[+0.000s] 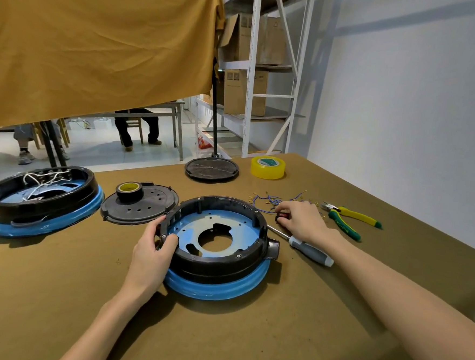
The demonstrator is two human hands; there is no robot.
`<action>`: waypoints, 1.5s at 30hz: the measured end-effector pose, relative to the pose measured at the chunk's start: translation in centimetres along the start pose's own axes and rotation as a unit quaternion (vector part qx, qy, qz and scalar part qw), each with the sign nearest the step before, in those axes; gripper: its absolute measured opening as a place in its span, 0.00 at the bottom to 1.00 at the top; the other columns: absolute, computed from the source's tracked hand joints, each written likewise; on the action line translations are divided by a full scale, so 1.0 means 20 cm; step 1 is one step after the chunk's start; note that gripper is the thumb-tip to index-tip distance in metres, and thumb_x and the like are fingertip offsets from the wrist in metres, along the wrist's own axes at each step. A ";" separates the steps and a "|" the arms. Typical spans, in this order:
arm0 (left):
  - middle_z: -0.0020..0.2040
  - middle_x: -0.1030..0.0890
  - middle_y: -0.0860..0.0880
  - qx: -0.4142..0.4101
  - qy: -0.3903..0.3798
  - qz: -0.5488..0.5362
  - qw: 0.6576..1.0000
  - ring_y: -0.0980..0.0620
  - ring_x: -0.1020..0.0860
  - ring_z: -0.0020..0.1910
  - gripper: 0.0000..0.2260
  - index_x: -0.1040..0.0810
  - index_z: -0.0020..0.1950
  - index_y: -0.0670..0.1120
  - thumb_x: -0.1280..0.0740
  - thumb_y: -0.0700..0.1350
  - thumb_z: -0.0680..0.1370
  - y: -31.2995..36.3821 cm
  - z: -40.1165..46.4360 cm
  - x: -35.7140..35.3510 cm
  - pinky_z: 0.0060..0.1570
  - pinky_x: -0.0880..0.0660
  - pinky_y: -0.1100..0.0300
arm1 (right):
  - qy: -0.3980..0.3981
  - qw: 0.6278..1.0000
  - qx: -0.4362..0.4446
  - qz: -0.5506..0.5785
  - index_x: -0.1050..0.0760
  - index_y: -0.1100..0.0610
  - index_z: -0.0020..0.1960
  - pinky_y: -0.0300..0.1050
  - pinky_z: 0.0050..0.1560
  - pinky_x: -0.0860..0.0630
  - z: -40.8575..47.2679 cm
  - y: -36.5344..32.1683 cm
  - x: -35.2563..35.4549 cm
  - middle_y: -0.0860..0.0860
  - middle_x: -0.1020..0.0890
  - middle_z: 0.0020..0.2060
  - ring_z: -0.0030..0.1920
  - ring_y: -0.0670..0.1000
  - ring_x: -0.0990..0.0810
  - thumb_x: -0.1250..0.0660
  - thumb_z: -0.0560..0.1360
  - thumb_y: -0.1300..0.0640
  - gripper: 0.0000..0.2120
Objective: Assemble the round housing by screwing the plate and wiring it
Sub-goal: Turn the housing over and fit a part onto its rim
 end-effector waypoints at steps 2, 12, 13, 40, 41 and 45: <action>0.59 0.23 0.58 0.004 -0.003 0.006 1.000 0.72 0.23 0.53 0.23 0.35 0.79 0.49 0.36 0.45 0.83 0.00 -0.01 0.01 0.43 0.26 0.72 | 0.003 1.000 -0.007 0.019 0.22 0.45 0.67 0.57 0.66 0.26 -0.01 0.00 0.00 0.51 0.16 0.62 0.62 0.57 0.21 0.31 0.80 0.51 0.15; 0.62 0.21 0.53 0.011 -0.012 0.018 1.000 0.63 0.21 0.54 0.23 0.36 0.79 0.51 0.37 0.48 0.84 0.00 -0.01 0.01 0.43 0.24 0.69 | 0.007 0.989 -0.138 0.057 0.31 0.53 0.75 0.58 0.69 0.32 -0.01 0.19 0.07 0.61 0.26 0.67 0.68 0.64 0.29 0.35 0.78 0.54 0.25; 0.62 0.21 0.53 0.012 -0.012 0.019 1.000 0.62 0.20 0.53 0.24 0.36 0.80 0.51 0.38 0.48 0.84 0.00 -0.01 0.01 0.44 0.25 0.68 | 0.002 0.986 -0.150 0.072 0.29 0.55 0.73 0.58 0.68 0.31 -0.02 0.24 0.07 0.62 0.26 0.66 0.67 0.64 0.28 0.36 0.78 0.56 0.23; 0.67 0.23 0.45 0.025 -0.020 0.006 0.999 0.46 0.24 0.65 0.22 0.38 0.79 0.50 0.40 0.48 0.85 0.10 -0.10 -0.05 0.66 0.24 0.42 | 0.147 0.939 -0.092 0.296 0.26 0.55 0.57 0.43 0.43 0.28 -0.19 0.18 0.17 0.52 0.19 0.43 0.46 0.50 0.20 0.30 0.80 0.55 0.09; 0.67 0.23 0.45 0.027 -0.024 0.008 0.999 0.46 0.23 0.65 0.23 0.38 0.80 0.50 0.40 0.48 0.85 0.10 -0.10 -0.05 0.65 0.24 0.42 | 0.137 0.938 -0.093 0.306 0.25 0.55 0.61 0.42 0.44 0.28 -0.19 0.18 0.17 0.54 0.18 0.43 0.46 0.52 0.19 0.30 0.80 0.56 0.11; 0.66 0.23 0.46 0.022 -0.020 0.016 0.999 0.47 0.23 0.64 0.23 0.38 0.80 0.50 0.40 0.48 0.85 0.10 -0.10 -0.05 0.64 0.23 0.44 | 0.080 0.904 -0.099 0.409 0.22 0.58 0.67 0.37 0.35 0.26 -0.20 0.10 0.16 0.54 0.15 0.43 0.38 0.47 0.19 0.33 0.82 0.58 0.14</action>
Point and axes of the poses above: each hand's wrist, its own z-axis towards the middle knuckle, its own x-axis out of the back of the hand, y = z × x, the point moved 5 cm from there along z, towards the middle knuckle
